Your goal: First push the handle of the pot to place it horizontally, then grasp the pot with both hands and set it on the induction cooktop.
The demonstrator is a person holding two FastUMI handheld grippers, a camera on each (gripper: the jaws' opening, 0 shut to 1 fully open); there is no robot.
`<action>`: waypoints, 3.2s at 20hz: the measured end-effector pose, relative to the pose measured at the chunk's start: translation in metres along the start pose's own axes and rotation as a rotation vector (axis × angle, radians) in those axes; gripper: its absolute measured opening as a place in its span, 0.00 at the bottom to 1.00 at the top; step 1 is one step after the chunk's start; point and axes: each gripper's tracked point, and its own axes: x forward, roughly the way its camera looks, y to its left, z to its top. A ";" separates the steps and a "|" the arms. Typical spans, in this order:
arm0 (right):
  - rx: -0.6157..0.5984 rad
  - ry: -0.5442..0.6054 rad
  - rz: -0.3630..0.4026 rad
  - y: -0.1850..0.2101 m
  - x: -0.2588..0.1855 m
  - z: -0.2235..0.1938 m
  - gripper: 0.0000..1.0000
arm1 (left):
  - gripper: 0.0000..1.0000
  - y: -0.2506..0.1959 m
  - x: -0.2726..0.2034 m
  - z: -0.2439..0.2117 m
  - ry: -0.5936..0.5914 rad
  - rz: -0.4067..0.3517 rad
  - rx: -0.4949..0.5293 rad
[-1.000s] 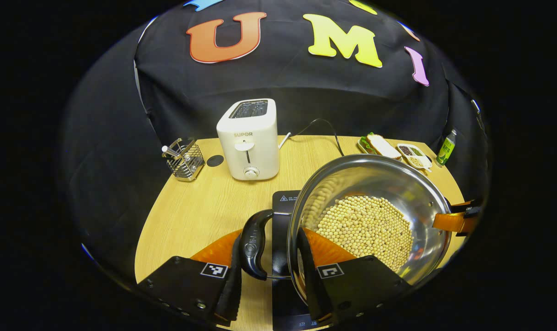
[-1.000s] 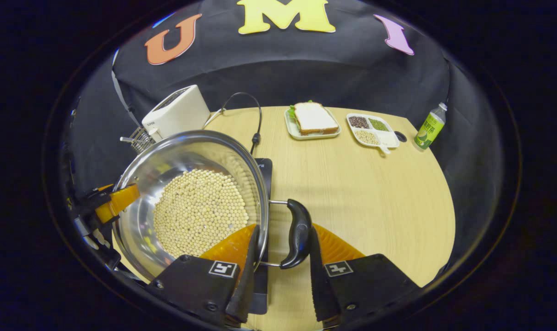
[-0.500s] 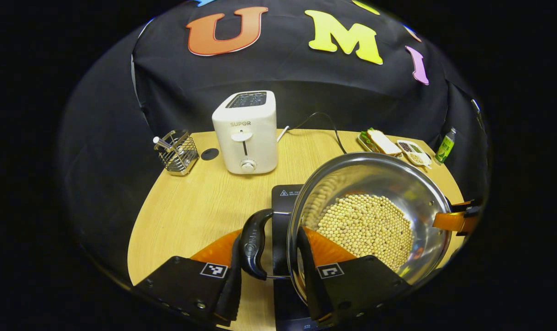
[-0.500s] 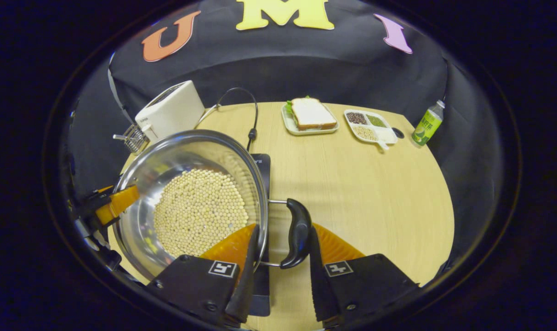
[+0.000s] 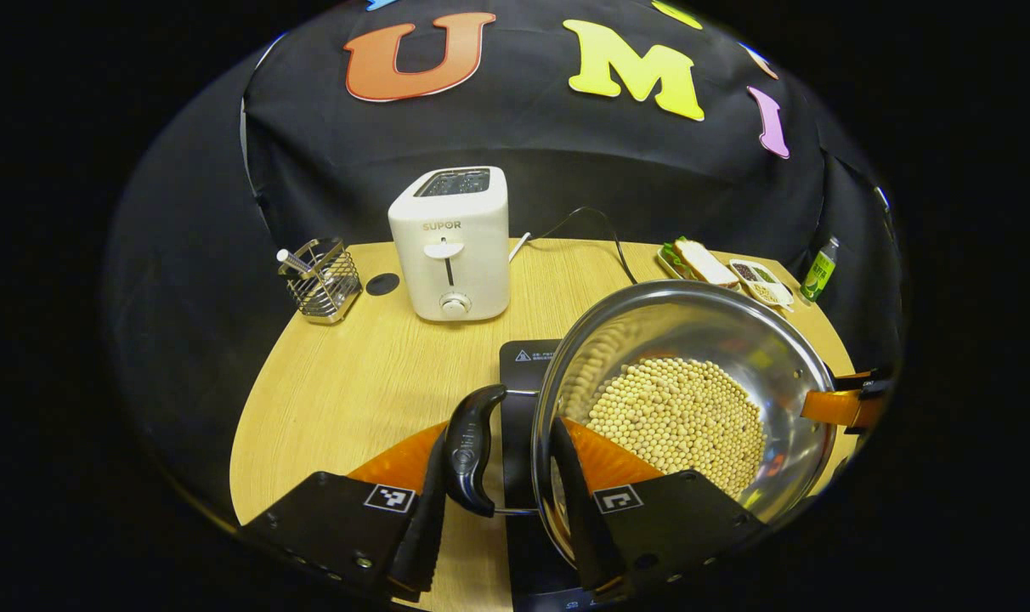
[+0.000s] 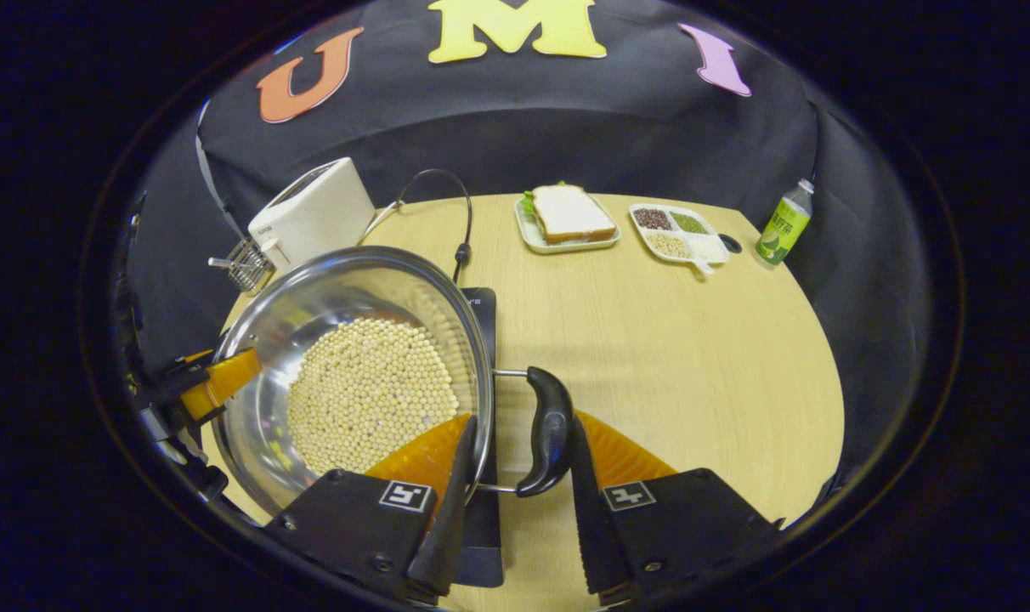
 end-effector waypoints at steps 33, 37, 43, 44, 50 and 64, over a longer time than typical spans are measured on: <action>-0.188 -0.438 0.078 -0.094 -0.171 0.061 0.83 | 0.97 -0.107 -0.193 0.077 -0.399 0.102 0.041; -0.228 -0.557 0.091 -0.128 -0.230 0.082 0.83 | 0.97 -0.158 -0.236 0.101 -0.487 0.104 0.051; -0.209 -0.688 0.110 -0.192 -0.303 0.108 1.00 | 0.97 -0.235 -0.299 0.142 -0.606 0.104 0.051; -0.205 -0.706 0.111 -0.203 -0.315 0.111 1.00 | 0.97 -0.247 -0.309 0.149 -0.626 0.103 0.053; -0.140 -0.791 0.090 -0.266 -0.356 0.120 1.00 | 0.96 -0.305 -0.351 0.171 -0.714 0.098 0.063; -0.033 -0.906 0.003 -0.336 -0.406 0.117 1.00 | 0.96 -0.331 -0.381 0.185 -0.784 0.118 0.040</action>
